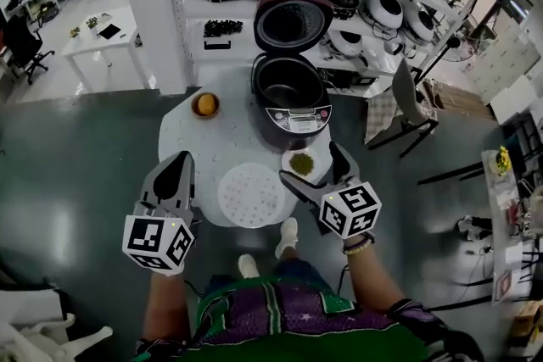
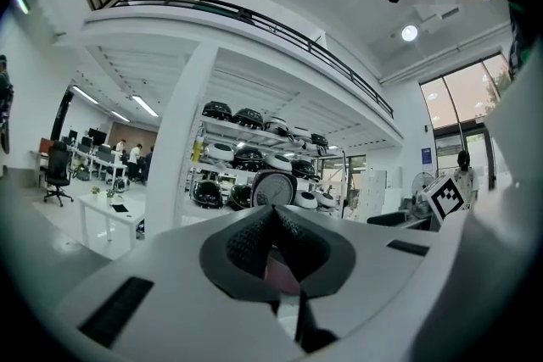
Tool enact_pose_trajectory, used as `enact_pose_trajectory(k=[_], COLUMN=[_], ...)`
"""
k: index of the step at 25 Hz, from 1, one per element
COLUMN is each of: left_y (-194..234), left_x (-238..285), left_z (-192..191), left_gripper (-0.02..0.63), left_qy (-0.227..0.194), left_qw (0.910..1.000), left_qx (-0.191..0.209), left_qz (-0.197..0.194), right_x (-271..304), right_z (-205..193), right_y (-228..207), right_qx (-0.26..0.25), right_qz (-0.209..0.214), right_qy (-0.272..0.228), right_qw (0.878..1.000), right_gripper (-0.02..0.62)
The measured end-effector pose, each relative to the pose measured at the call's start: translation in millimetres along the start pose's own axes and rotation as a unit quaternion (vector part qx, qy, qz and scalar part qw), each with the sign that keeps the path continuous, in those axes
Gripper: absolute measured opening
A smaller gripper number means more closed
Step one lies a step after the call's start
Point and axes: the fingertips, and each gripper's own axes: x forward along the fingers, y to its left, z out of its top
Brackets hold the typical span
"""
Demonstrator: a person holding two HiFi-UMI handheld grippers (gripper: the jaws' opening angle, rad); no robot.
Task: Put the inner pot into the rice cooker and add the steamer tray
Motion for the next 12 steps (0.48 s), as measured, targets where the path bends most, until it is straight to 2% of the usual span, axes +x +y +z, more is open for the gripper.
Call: enact_pose_trajectory(k=[6,12], left_y=[2.3,-13.0], left_x=[-3.7,-9.3], left_z=[-23.4,-33.9], left_gripper=[0.021,0.021], left_qy=[0.009,0.025], left_qw=[0.9999,0.9996], left_qx=[-0.006,0.01], left_qz=[0.007,0.001], right_x=[28.7,48.8], right_z=[-71.7,-147.2], right_y=[-10.3,-10.5], right_qx=[0.029,0.025], right_qz=[-0.004,-0.002], right_qy=[0.064,0.136], right_qw=[0.998,0.99], right_gripper=[0.586,0.578])
